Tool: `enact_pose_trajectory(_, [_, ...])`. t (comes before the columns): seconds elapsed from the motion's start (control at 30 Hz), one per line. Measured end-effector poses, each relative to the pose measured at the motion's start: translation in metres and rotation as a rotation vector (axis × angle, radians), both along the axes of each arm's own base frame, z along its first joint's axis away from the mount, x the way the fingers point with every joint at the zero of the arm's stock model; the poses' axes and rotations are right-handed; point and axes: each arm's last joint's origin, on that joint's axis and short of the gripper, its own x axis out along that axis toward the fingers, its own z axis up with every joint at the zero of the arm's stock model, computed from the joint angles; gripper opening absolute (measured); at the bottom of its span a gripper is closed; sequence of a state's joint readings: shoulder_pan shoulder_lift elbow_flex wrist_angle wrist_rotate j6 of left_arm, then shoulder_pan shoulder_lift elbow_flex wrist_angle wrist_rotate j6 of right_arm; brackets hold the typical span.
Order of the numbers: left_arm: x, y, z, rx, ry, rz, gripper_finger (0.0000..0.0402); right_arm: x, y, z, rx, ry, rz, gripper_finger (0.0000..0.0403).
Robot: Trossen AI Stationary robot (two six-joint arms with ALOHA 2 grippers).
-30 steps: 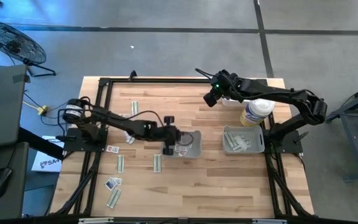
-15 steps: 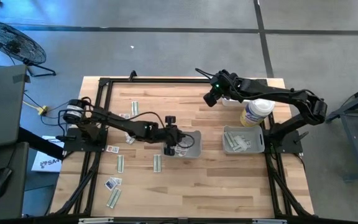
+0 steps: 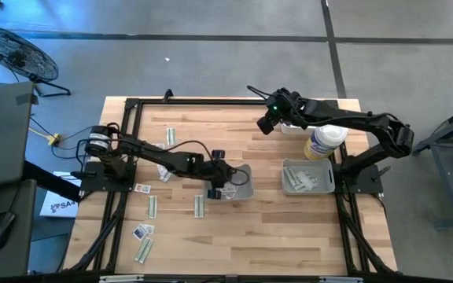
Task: Pick & Place First Aid Supplies
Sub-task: Adjust the orange pad in the left gray bin, then put the green pad into the right gray bin
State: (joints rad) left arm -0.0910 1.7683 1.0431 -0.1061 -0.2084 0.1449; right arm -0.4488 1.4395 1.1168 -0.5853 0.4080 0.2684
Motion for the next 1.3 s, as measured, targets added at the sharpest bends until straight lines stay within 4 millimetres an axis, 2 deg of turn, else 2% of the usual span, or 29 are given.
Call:
enact_pose_trajectory(0.2, [-0.003,0.005,-0.002,-0.040,0.063,0.040,0.0138,0.000,0.000,0.000,0.000,0.000,0.000,0.0135])
enact_pose_trajectory(0.43, [-0.001,0.026,0.012,-0.197,0.158,0.085,0.0138,0.000,0.000,0.000,-0.001,-0.005,0.000,0.0135])
enact_pose_trajectory(0.6, [0.002,0.039,0.016,-0.270,0.141,0.072,0.0138,0.001,0.000,0.000,0.014,-0.014,0.011,0.0135])
enact_pose_trajectory(0.87, [0.007,0.037,-0.003,-0.304,0.193,0.075,0.0138,0.001,0.000,0.000,0.021,-0.019,0.019,0.0135])
enact_pose_trajectory(1.03, [0.009,0.039,-0.005,-0.235,0.179,0.117,0.0138,0.001,0.000,0.000,0.024,-0.021,0.021,0.0135])
enact_pose_trajectory(1.2, [0.016,0.037,0.019,-0.207,0.104,0.090,0.0138,0.001,0.001,0.000,0.030,-0.016,0.025,0.0135])
enact_pose_trajectory(1.3, [0.012,0.032,0.038,-0.203,0.083,0.049,0.0138,0.001,0.001,-0.001,0.035,-0.011,0.028,0.0135])
